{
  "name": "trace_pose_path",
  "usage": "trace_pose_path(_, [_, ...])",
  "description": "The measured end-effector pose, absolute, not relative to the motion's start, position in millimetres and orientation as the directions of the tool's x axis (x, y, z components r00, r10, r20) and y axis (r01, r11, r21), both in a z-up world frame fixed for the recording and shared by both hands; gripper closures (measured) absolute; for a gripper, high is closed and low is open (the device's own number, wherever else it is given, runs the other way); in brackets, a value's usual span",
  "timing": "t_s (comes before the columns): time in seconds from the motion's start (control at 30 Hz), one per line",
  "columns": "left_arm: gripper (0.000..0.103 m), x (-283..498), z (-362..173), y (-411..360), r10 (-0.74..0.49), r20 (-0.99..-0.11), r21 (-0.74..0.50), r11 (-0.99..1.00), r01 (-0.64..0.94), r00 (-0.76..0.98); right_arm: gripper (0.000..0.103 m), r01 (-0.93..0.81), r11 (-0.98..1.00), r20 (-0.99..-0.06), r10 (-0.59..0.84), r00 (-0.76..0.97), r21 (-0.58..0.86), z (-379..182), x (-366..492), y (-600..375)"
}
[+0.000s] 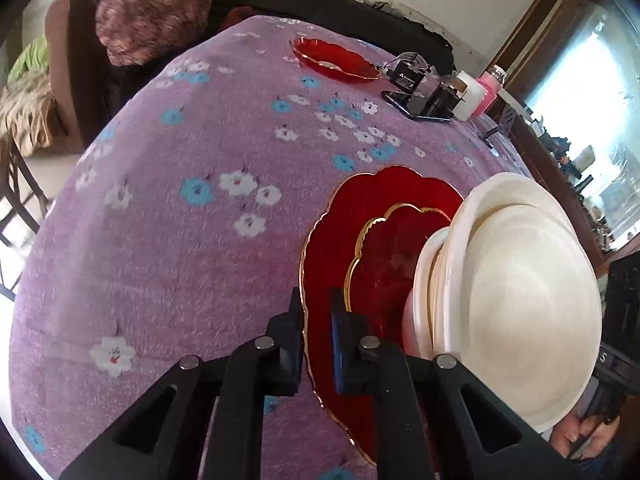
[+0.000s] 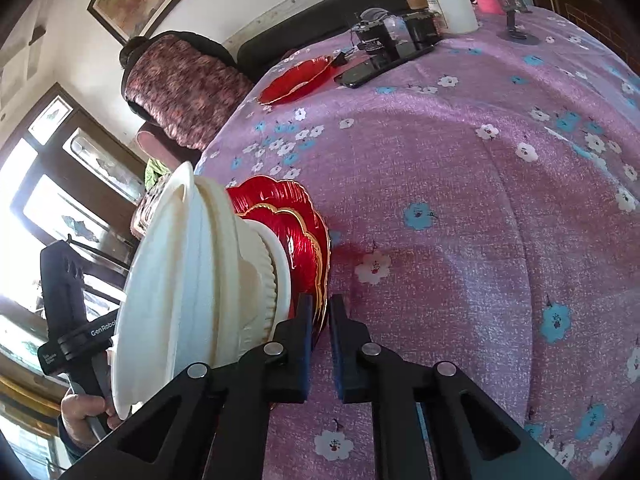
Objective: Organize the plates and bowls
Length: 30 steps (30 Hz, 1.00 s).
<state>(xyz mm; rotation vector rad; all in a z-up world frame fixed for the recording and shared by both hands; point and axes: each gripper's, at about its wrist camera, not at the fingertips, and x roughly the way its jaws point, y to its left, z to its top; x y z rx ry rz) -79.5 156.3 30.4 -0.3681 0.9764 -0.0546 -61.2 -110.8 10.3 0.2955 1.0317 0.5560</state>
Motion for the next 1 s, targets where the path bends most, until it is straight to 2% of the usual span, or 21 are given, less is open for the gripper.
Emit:
trace_pose_path(0.5, [0.093, 24, 40, 39, -0.220, -0.831, -0.268, 0.963, -0.021, 0.510, 0.095, -0.116, 0.894, -0.732, 0.423, 0.534, 0.433, 26, -8, -213])
trace_pose_path(0.73, [0.092, 40, 29, 24, -0.226, -0.828, -0.274, 0.962, -0.018, 0.512, 0.095, -0.066, 0.882, -0.725, 0.425, 0.542, 0.468, 16, 6, -235])
trace_pose_path(0.83, [0.092, 37, 29, 30, -0.264, -0.815, -0.316, 0.949, -0.013, 0.515, 0.093, -0.054, 0.861, -0.711, 0.451, 0.539, 0.506, 14, 6, -241])
trace_pose_path(0.93, [0.088, 32, 32, 37, -0.288, -0.800, -0.346, 0.938, -0.013, 0.526, 0.092, -0.058, 0.864, -0.706, 0.447, 0.550, 0.501, 16, 2, -245])
trace_pose_path(1.0, [0.081, 25, 36, 40, -0.288, -0.793, -0.348, 0.937, -0.012, 0.537, 0.088, -0.057, 0.865, -0.703, 0.443, 0.556, 0.499, 17, -2, -248])
